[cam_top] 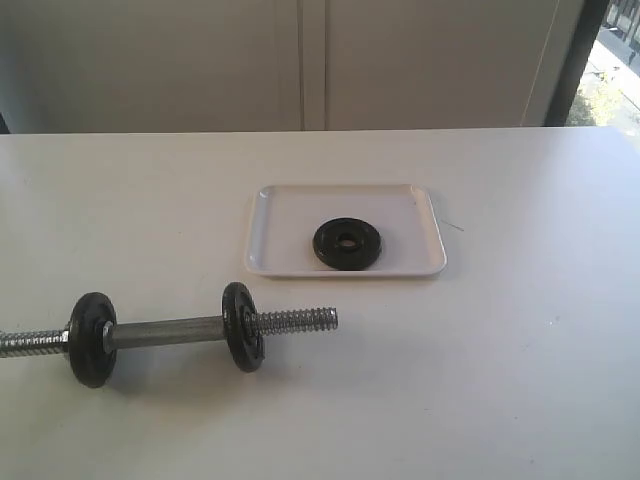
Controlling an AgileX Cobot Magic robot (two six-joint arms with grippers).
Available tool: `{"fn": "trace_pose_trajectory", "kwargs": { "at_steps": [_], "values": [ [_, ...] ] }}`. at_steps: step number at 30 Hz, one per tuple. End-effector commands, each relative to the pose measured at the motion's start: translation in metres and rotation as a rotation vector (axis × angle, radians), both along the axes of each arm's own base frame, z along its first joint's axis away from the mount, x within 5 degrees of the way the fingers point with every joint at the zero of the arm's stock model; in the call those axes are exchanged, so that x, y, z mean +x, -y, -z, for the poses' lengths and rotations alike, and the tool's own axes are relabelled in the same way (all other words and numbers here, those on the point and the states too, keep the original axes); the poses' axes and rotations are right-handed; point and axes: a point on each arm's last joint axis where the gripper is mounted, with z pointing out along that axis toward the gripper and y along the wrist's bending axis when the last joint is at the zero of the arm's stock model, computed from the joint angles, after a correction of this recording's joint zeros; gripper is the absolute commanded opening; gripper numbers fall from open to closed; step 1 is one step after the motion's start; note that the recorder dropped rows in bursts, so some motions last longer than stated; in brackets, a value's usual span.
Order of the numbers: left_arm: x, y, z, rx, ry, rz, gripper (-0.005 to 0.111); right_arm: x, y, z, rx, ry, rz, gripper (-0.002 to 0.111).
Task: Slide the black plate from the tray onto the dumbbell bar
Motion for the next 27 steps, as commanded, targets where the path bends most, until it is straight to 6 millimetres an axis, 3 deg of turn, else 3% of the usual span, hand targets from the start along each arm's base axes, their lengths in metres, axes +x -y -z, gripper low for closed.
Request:
{"fn": "trace_pose_trajectory", "kwargs": {
  "at_steps": [1,10,16,27],
  "values": [
    [0.000,0.000,0.000,-0.016,0.007,0.000,0.000,0.000,-0.001,0.000,-0.005,0.011,-0.028,0.001],
    [0.000,0.000,-0.001,-0.016,0.018,-0.001,0.000,0.000,-0.001,0.000,-0.005,0.011,-0.028,0.001],
    [0.005,-0.003,-0.026,-0.016,0.300,-0.035,0.000,0.000,-0.001,0.000,-0.005,0.011,-0.028,0.001],
    [0.002,-0.006,-0.052,-0.044,0.590,-0.070,0.000,0.000,-0.001,0.000,-0.005,0.011,-0.028,0.001]
  ]
}}
